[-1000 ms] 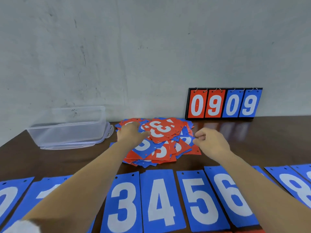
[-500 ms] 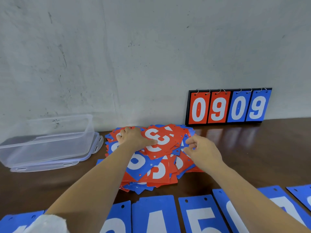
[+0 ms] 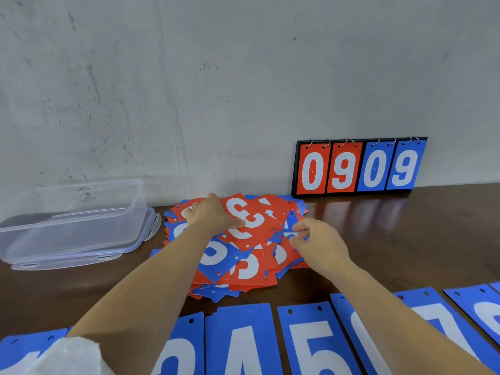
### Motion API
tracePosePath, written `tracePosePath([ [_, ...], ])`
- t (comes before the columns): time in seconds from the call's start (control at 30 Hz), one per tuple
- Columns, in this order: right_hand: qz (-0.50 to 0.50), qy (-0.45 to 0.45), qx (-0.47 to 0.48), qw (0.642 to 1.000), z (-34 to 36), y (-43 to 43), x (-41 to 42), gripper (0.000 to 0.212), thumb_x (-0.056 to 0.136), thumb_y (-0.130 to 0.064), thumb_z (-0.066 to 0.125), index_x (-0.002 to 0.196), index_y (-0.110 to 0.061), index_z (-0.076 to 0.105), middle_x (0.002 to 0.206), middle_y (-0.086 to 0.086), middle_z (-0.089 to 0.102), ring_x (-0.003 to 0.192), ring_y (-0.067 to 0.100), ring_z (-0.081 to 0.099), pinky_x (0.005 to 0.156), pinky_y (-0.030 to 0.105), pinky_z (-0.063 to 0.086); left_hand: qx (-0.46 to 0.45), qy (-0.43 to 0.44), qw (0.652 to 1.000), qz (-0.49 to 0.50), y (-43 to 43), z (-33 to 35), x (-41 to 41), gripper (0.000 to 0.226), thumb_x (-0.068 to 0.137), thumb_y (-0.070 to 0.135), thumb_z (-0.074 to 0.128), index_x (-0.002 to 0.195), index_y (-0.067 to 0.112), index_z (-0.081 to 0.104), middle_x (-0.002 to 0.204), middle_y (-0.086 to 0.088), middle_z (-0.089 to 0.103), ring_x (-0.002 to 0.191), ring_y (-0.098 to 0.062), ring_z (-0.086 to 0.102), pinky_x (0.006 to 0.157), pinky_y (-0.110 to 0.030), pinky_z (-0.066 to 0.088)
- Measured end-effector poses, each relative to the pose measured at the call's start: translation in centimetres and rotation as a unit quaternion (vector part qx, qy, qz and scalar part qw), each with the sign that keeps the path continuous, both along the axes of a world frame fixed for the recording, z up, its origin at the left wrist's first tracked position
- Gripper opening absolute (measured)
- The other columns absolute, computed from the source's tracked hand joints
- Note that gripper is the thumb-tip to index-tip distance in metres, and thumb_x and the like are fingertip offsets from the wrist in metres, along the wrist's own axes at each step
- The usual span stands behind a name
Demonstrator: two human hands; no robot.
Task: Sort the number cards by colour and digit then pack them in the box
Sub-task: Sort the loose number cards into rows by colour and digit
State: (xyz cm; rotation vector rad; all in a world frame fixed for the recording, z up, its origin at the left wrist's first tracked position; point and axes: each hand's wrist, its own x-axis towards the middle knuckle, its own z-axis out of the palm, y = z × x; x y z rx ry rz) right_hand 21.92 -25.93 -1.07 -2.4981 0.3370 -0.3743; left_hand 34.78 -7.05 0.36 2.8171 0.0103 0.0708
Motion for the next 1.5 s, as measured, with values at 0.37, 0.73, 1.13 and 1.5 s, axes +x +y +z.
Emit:
tracePosePath([
  [0.37,0.016,0.020,0.076,0.997,1.6,0.6,-1.6,0.021,0.092,-0.034,0.061,0.110,-0.022,0.062,0.107,-0.005,0.065,0.095,0.010,0.060,0.083,0.033,0.055,-0.508,0.004,0.859,0.057,0.9,3.7,-2.3,0.020,0.088,0.005,0.062,0.070,0.010,0.056,0.084,-0.013,0.063,0.076,-0.026,0.064,0.076,-0.038,0.058],
  [0.73,0.019,-0.022,0.508,0.861,6.8,5.0,-4.2,0.023,0.086,-0.040,0.069,0.094,-0.019,0.064,0.105,0.006,0.071,0.094,0.018,0.065,0.068,0.026,0.048,-0.750,0.131,0.648,0.017,-1.9,4.5,-12.7,0.026,0.086,0.006,0.068,0.112,0.007,0.065,0.104,-0.009,0.073,0.095,-0.021,0.070,0.066,-0.026,0.057],
  [1.13,0.091,-0.044,0.408,0.907,7.8,2.4,-7.4,0.009,0.094,-0.017,0.061,0.085,-0.017,0.062,0.090,-0.001,0.069,0.076,0.011,0.064,0.064,0.024,0.052,-0.714,0.163,0.670,-0.121,2.9,6.5,-18.5,0.045,0.082,0.039,0.058,0.115,0.009,0.066,0.114,-0.009,0.069,0.107,-0.028,0.062,0.096,-0.041,0.045],
  [1.5,0.158,-0.041,0.258,0.952,7.4,3.3,-9.6,0.011,0.097,-0.015,0.055,0.093,-0.011,0.064,0.082,0.001,0.067,0.069,0.012,0.064,0.060,0.021,0.052,-0.567,0.022,0.821,-0.063,4.1,5.0,-20.9,0.019,0.088,0.014,0.068,0.098,-0.002,0.068,0.093,-0.005,0.075,0.088,-0.022,0.070,0.080,-0.029,0.057],
])
